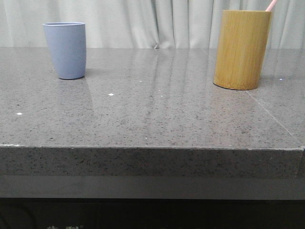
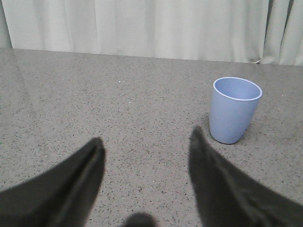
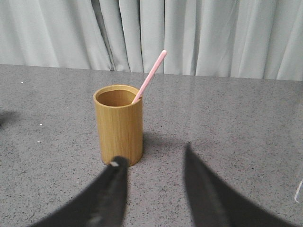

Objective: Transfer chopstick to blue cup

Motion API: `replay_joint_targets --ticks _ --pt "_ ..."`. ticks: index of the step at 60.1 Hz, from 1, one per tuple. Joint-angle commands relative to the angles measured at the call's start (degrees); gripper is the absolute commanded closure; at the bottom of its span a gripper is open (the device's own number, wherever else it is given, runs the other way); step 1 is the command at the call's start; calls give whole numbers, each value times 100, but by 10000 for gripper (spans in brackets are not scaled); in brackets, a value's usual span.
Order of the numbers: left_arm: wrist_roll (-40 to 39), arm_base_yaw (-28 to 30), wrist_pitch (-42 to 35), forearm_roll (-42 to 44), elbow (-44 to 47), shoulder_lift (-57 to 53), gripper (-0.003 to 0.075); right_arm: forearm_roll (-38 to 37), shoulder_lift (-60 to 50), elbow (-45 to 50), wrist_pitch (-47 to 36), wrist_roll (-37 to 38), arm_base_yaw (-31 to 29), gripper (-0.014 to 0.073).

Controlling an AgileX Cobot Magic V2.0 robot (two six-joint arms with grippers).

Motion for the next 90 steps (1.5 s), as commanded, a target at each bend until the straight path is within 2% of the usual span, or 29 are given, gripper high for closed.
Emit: replay_joint_targets --ticks 1,5,9,18,31,49,60,78,90 --pt "-40 -49 -539 -104 -203 56 78 -37 107 -204 -460 -47 -2 71" --pt "-40 -49 -658 -350 -203 56 67 -37 107 -204 -460 -47 -2 20" --pt "-40 -49 -647 -525 -269 80 69 -37 107 -204 -460 -47 -2 22" --pt "308 -86 122 -597 -930 706 69 -37 107 -204 -465 -47 -2 22" --pt "548 -717 1479 -688 -2615 2418 69 -37 107 -204 -465 -47 -2 22" --pt "548 -1833 2459 -573 -4987 4531 69 -37 107 -204 -490 -47 -2 22" --pt "548 -2249 3333 -170 -6575 5817 69 -37 107 -204 -506 -47 -2 22" --pt "548 -2296 4632 -15 -8773 7541 69 -37 107 -204 -506 -47 -2 22" --pt "494 -2283 4772 109 -9199 8085 69 -37 107 -204 -506 -47 -2 22"
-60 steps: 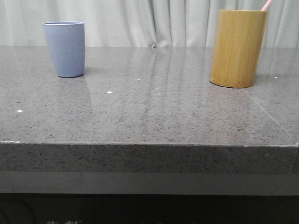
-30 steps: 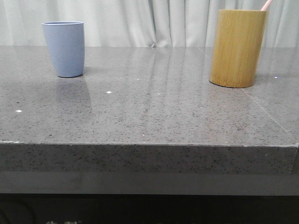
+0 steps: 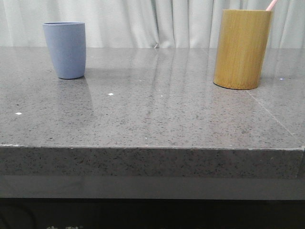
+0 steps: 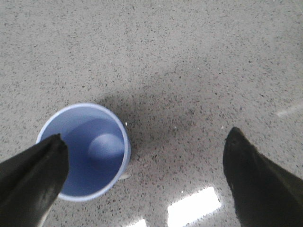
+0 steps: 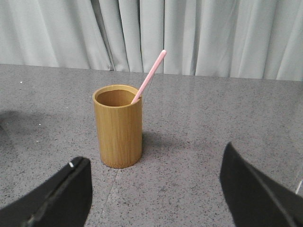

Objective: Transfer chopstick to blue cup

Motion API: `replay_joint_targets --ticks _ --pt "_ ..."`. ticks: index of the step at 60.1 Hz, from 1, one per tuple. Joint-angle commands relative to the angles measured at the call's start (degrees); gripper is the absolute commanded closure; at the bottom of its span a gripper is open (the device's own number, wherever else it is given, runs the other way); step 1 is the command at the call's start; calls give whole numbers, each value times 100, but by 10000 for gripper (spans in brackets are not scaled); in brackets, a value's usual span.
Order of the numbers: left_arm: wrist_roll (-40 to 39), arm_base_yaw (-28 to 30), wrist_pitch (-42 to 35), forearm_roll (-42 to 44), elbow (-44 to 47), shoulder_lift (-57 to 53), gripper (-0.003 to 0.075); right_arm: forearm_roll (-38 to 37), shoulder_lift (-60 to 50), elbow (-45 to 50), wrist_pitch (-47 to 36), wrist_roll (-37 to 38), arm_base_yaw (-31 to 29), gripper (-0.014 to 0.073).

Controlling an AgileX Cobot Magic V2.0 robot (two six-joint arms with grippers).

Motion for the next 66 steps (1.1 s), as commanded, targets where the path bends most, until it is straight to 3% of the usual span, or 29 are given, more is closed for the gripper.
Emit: replay_joint_targets --ticks 1,25,49,66 --pt "-84 -14 -72 122 -263 -124 71 -37 107 -204 -506 -47 -2 22" --pt "-196 104 -11 196 -263 323 155 -37 107 -204 -506 -47 -2 22" --pt "-196 104 -4 -2 -263 705 178 -37 107 -204 -559 -47 -2 22" --pt "-196 104 56 367 -263 705 448 -37 107 -204 -658 -47 -2 22"
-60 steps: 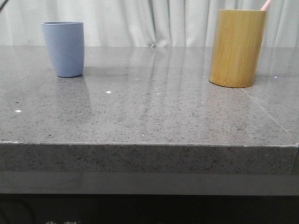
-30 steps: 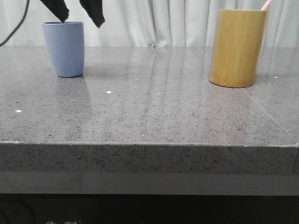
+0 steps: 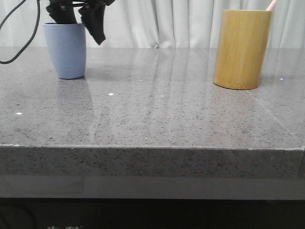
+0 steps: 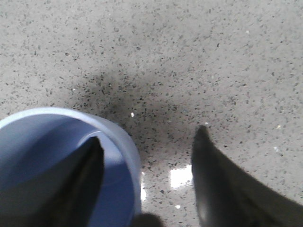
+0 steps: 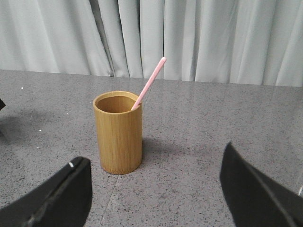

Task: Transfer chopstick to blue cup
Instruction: 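Lower the left gripper onto the rim of the light blue cup, then lift the blue cup with the left gripper and set it beside the bamboo cup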

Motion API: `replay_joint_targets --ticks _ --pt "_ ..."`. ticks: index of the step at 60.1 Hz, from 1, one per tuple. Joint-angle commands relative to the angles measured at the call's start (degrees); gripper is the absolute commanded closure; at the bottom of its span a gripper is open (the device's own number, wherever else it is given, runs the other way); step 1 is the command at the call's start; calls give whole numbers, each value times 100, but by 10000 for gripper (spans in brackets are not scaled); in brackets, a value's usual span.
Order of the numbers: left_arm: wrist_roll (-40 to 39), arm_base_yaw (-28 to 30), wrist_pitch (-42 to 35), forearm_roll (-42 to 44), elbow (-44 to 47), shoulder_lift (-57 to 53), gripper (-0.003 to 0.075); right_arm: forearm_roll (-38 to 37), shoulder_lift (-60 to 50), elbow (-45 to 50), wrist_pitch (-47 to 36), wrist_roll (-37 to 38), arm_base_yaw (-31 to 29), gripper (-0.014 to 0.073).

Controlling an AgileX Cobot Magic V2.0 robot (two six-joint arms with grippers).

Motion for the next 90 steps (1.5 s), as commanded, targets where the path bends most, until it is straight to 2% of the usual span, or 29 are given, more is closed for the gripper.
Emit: replay_joint_targets --ticks 1,10,23,40,60,77,90 --pt "-52 2 21 201 -184 -363 462 -37 107 -204 -546 -47 -2 22" --pt "-52 2 23 452 -184 -363 598 -37 107 -204 -629 -47 -2 22" --pt "-52 2 35 495 -223 -363 692 -37 107 -204 -642 -47 -2 22" --pt "-52 -450 35 344 -703 -570 696 -37 107 -204 -642 -47 -2 22" --pt "-52 -1185 35 -1046 -791 -581 696 -37 107 -204 -642 -47 -2 22" --pt "-52 -1661 35 -1058 -791 -569 696 -37 107 -204 -642 -47 -2 22" --pt "-52 -1729 35 -1034 -791 -328 696 -37 107 -204 -642 -47 -2 22"
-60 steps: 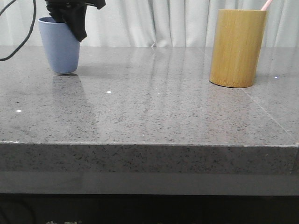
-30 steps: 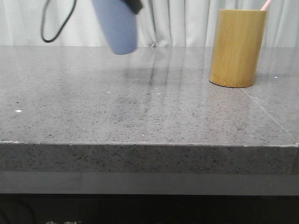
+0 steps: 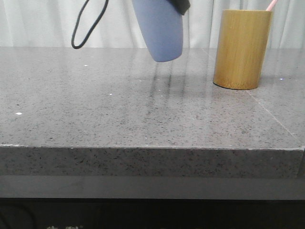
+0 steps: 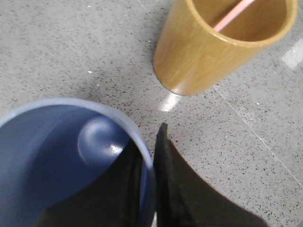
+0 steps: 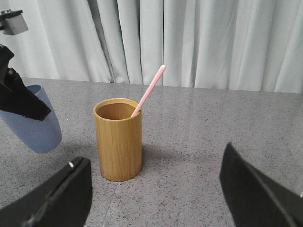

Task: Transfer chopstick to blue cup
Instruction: 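Lift the blue cup with the left gripper and set it beside the bamboo cup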

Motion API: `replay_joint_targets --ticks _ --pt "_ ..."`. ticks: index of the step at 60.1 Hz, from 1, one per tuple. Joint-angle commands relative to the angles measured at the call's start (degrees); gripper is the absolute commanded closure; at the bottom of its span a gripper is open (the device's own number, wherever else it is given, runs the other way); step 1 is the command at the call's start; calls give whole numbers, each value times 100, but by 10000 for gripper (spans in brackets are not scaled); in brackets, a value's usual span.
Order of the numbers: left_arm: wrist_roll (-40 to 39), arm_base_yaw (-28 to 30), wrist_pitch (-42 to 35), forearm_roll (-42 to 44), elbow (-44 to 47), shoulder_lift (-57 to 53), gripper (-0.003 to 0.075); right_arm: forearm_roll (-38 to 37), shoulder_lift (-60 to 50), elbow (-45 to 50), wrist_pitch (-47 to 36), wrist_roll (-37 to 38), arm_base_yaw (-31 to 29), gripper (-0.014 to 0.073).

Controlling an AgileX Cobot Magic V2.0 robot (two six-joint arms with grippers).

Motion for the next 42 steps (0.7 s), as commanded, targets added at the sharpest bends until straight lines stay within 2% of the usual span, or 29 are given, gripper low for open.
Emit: replay_joint_targets --ticks 1,25,35,42 --pt "-52 -35 16 -61 -185 -161 696 -37 107 -196 -516 -47 -2 22" --pt "-52 -14 16 303 -185 3 692 -37 107 -196 -516 -47 -2 22" --pt "-52 -14 16 255 -185 65 633 -37 107 -196 -516 -47 -2 22" --pt "-52 -14 16 255 -185 65 553 -37 107 -196 -516 -47 -2 22"
